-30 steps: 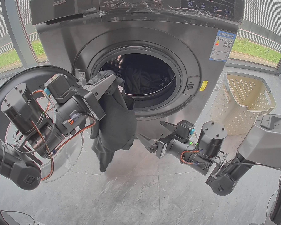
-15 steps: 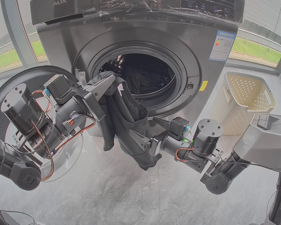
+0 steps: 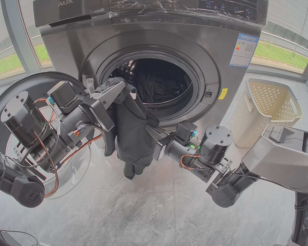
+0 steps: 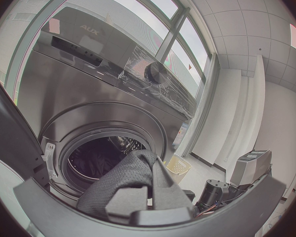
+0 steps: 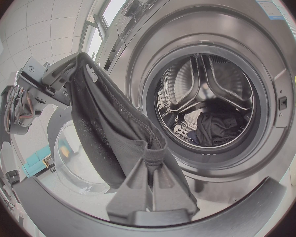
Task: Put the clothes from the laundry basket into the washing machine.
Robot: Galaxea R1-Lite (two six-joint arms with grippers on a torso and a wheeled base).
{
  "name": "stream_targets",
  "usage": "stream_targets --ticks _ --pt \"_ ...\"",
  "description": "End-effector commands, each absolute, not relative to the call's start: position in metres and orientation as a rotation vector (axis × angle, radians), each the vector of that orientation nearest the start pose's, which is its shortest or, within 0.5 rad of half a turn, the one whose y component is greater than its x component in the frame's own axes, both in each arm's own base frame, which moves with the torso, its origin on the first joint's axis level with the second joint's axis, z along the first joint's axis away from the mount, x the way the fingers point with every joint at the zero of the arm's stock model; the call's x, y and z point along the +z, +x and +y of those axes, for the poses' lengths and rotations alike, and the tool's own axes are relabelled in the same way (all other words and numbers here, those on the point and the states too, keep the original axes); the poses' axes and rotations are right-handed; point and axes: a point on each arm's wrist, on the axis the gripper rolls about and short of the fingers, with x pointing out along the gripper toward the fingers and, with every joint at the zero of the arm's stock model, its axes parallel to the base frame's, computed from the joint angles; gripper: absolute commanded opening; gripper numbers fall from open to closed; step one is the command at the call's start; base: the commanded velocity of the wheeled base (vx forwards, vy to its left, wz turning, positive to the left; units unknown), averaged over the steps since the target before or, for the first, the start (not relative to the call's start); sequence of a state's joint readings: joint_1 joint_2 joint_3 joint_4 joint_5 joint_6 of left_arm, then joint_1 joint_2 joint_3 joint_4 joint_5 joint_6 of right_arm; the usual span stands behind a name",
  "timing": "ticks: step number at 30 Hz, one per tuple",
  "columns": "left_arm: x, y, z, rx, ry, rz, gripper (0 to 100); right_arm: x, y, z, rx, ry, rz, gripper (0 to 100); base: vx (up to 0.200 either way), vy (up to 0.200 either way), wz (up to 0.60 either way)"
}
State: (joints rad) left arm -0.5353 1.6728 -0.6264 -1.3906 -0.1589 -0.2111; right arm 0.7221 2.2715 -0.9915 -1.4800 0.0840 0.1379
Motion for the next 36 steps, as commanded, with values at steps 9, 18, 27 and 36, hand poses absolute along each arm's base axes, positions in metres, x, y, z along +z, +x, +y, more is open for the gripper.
stream_targets --ticks 9,18,27,36 --pt "0.216 0.246 -0.138 -0.682 -0.258 -0.265 0 0.152 0.284 0.232 0.757 0.183 -0.174 0 0.000 0.000 0.00" --pt "0.216 0.244 -0.134 -0.675 -0.250 -0.266 0 0.183 0.276 0.221 0.714 0.211 -0.249 0 0.000 0.000 0.00" --pt "0.220 0.238 -0.132 -0.676 -0.223 -0.287 0 0.207 0.270 0.214 0.679 0.256 -0.317 0 0.000 0.000 0.00" --pt "0.224 0.240 -0.127 -0.654 -0.207 -0.307 0 0.227 0.265 0.199 0.642 0.265 -0.358 0 0.000 0.000 0.00"
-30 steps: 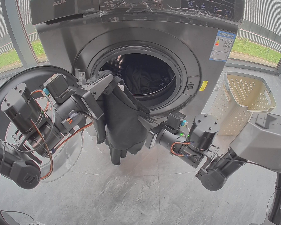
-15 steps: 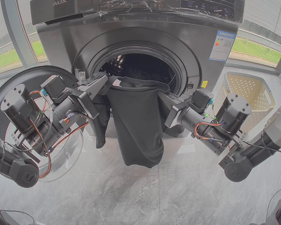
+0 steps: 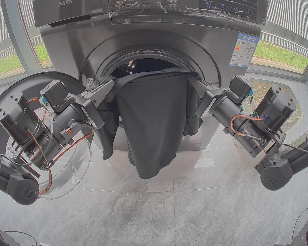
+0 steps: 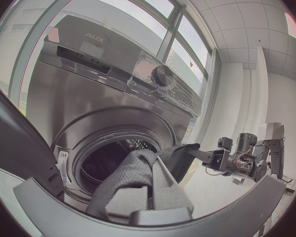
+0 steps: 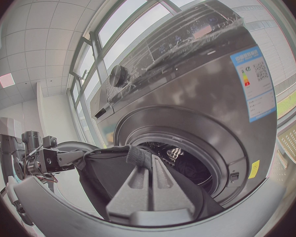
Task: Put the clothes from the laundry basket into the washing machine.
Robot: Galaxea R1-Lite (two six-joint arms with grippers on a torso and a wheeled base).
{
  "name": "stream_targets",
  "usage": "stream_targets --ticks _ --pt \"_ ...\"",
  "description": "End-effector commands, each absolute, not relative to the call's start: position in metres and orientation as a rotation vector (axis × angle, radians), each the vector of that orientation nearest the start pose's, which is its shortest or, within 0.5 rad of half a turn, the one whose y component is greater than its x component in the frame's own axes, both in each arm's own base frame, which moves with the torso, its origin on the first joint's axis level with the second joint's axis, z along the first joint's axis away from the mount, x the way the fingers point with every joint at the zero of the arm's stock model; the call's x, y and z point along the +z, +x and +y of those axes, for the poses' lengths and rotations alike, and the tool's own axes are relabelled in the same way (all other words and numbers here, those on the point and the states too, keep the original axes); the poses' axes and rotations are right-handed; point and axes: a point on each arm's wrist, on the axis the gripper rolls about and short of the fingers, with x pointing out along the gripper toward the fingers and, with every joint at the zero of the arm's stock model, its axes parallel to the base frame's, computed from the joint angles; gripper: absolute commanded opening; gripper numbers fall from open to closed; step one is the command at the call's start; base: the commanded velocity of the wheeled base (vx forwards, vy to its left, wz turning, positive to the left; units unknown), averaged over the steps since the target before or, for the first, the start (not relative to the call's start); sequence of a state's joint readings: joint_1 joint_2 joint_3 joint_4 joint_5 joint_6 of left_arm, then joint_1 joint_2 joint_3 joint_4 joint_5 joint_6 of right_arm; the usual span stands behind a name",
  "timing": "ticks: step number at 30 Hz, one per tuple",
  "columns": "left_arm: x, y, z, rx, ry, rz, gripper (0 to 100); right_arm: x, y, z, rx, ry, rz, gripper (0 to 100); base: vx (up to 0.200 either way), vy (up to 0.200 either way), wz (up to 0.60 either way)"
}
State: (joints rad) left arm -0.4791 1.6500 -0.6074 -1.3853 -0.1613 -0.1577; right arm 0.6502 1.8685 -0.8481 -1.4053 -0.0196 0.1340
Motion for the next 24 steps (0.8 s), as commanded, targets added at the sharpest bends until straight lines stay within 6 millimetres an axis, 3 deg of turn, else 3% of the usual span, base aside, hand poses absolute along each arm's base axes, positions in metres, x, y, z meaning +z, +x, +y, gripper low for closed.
stream_targets --ticks 1,24 --pt "0.224 0.240 -0.126 -0.651 -0.207 -0.308 0 0.229 0.264 0.198 0.642 0.266 -0.365 0 0.000 0.000 0.00" --pt "0.236 0.235 -0.126 -0.664 -0.214 -0.353 0 0.235 0.261 0.194 0.639 0.269 -0.377 0 0.000 0.000 0.00"
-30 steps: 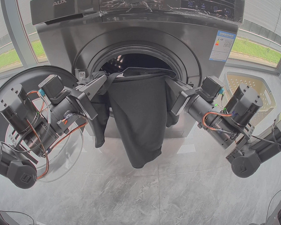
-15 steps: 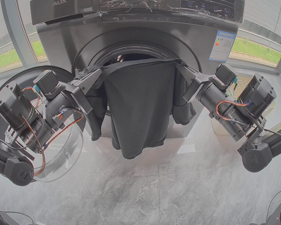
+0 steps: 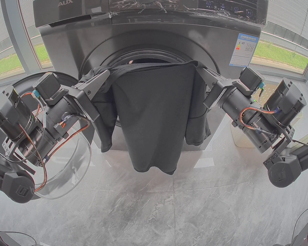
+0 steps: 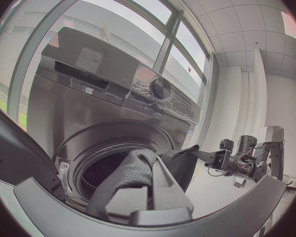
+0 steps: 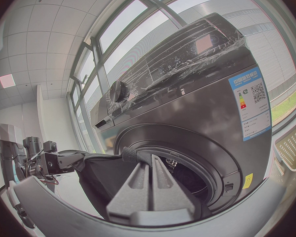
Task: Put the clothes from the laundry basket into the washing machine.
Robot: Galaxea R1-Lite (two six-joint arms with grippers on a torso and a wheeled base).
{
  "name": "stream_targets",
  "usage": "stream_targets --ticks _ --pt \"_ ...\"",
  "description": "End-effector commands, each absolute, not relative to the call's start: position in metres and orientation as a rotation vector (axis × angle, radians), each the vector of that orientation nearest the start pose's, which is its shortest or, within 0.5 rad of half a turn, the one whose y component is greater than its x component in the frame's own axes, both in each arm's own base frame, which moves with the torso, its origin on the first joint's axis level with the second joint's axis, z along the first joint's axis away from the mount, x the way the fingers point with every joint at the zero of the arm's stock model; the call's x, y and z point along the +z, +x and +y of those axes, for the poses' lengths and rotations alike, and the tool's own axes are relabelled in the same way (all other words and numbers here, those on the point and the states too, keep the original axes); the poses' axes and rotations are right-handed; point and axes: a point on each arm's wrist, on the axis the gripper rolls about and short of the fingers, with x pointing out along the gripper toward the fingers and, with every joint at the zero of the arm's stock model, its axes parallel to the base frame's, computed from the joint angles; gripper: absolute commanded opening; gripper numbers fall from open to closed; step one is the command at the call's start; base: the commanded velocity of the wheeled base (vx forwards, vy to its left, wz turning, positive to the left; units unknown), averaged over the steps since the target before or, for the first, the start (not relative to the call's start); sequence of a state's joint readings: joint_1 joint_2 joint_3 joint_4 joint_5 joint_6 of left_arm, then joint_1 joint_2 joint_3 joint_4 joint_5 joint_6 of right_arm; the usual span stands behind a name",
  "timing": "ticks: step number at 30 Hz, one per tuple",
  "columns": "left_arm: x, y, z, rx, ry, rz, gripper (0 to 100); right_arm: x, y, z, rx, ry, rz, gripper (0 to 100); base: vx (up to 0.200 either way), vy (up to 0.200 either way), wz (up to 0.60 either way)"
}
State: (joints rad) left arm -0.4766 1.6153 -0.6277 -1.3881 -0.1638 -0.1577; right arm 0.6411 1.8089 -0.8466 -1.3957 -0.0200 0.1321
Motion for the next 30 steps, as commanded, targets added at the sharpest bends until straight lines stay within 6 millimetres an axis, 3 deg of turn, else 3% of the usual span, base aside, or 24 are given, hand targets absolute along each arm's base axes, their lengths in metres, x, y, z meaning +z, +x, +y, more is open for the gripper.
stream_targets --ticks 1,13,21,30 --pt "0.236 0.235 -0.126 -0.664 -0.214 -0.353 0 0.234 0.261 0.194 0.637 0.269 -0.375 0 0.000 0.000 0.00" --pt "0.230 0.232 -0.133 -0.696 -0.216 -0.330 0 0.221 0.260 0.197 0.644 0.258 -0.328 0 0.000 0.000 0.00" --pt "0.232 0.233 -0.159 -0.765 -0.235 -0.322 0 0.190 0.255 0.201 0.662 0.223 -0.218 0 0.000 0.000 0.00" --pt "0.241 0.243 -0.168 -0.768 -0.247 -0.354 0 0.174 0.253 0.216 0.700 0.216 -0.165 0 0.000 0.000 0.00"
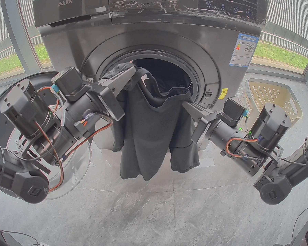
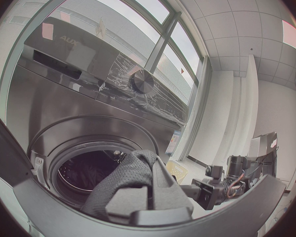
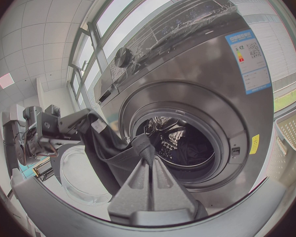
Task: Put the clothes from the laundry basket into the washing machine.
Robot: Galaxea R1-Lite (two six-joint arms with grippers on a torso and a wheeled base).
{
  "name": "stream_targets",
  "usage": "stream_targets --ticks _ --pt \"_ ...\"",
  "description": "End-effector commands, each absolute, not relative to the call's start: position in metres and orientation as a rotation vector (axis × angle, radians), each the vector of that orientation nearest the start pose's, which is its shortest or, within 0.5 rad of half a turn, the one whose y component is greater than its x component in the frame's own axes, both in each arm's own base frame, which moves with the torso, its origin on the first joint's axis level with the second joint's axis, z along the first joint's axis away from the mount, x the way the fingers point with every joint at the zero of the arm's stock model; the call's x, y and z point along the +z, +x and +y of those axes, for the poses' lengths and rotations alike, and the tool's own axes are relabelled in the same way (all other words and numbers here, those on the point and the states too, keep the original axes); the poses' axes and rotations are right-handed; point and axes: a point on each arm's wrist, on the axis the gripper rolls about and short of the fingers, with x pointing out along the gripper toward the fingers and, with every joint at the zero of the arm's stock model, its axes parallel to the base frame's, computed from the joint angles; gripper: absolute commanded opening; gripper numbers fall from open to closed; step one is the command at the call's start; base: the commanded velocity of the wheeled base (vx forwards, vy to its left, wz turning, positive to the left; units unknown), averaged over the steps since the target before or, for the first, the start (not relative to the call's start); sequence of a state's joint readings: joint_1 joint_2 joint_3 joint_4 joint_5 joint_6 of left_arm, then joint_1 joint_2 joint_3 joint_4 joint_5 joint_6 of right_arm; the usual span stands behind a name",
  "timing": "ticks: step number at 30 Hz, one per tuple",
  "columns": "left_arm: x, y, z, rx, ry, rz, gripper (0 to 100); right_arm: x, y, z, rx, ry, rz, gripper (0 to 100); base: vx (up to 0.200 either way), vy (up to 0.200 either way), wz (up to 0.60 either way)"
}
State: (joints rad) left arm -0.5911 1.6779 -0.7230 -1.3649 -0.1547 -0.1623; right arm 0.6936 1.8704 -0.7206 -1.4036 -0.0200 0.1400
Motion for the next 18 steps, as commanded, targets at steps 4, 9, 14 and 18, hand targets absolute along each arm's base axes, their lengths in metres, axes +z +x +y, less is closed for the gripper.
stream_targets --ticks 4,9,14,18 --pt "0.254 0.246 -0.170 -0.752 -0.265 -0.401 0 0.151 0.244 0.215 0.711 0.181 -0.068 100 0.000 0.000 0.00" --pt "0.259 0.248 -0.172 -0.753 -0.266 -0.407 0 0.108 0.226 0.206 0.725 0.106 0.104 100 0.000 0.000 0.00" --pt "0.260 0.244 -0.175 -0.769 -0.268 -0.408 0 0.101 0.232 0.207 0.735 0.100 0.119 100 0.000 0.000 0.00" --pt "0.262 0.240 -0.179 -0.792 -0.273 -0.413 0 0.095 0.247 0.215 0.728 0.098 0.111 100 0.000 0.000 0.00"
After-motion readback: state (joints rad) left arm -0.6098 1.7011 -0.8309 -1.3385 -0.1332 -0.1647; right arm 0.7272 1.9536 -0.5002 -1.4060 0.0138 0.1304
